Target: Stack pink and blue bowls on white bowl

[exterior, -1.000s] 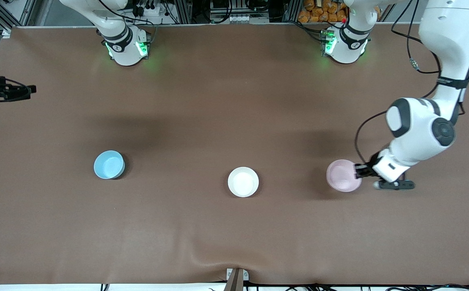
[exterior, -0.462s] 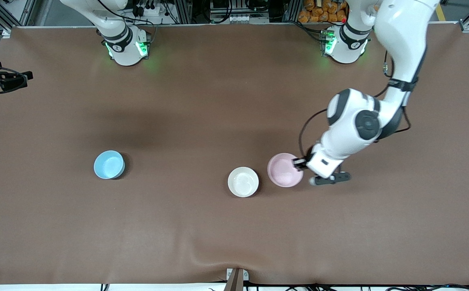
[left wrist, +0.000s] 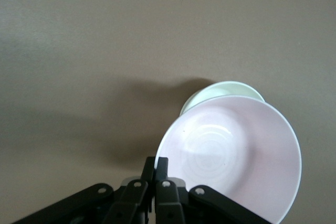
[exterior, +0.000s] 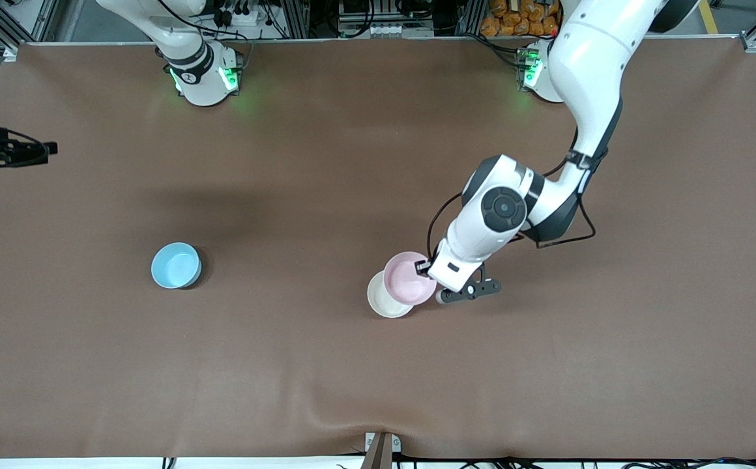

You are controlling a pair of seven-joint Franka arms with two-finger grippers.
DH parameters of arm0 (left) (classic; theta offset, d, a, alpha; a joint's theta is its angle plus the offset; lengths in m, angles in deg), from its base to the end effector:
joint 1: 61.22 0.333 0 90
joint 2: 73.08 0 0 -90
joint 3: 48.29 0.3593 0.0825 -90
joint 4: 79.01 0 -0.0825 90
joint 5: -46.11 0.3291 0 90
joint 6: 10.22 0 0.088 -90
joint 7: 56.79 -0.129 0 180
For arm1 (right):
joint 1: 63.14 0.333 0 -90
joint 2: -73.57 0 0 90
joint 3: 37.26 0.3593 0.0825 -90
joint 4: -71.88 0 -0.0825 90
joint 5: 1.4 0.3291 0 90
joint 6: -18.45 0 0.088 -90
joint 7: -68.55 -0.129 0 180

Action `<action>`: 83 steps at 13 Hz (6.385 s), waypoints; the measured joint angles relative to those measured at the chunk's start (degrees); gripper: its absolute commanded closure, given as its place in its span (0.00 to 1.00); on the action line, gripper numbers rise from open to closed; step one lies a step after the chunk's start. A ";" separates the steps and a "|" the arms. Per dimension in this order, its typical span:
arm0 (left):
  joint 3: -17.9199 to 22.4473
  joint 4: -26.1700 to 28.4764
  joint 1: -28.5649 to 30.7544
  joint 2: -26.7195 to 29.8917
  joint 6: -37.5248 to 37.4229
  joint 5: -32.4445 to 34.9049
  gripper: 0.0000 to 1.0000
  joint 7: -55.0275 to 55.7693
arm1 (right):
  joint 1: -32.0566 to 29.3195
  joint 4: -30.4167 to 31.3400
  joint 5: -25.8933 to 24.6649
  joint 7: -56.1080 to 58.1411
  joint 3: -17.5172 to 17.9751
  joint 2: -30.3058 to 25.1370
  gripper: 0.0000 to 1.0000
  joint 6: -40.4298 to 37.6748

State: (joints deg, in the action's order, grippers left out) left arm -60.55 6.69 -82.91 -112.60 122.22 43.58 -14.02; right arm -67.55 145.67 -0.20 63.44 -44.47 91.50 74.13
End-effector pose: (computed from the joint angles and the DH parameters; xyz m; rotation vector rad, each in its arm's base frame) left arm 0.6080 -0.3712 0.3267 2.9037 0.3483 0.0086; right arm 0.5077 -0.0886 0.5669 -2.9412 0.4329 0.9633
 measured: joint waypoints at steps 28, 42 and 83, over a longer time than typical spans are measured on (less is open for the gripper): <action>1.45 -6.11 -3.71 -8.66 4.43 0.01 0.37 2.34 | 2.24 -0.36 0.94 -0.21 -0.36 1.49 0.00 62.05; 4.44 -8.32 -2.72 0.27 -6.14 4.87 0.00 3.46 | 1.84 -0.11 0.94 -0.23 -0.61 3.97 0.00 69.00; 10.27 -0.45 19.40 39.68 -52.59 2.01 0.00 -41.05 | 2.46 24.13 6.68 4.06 -0.01 15.75 0.00 57.26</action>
State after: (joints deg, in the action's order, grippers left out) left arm -50.28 6.24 -63.52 -72.92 69.63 45.59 -55.07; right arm -65.09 169.80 6.49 67.49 -44.48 107.25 131.40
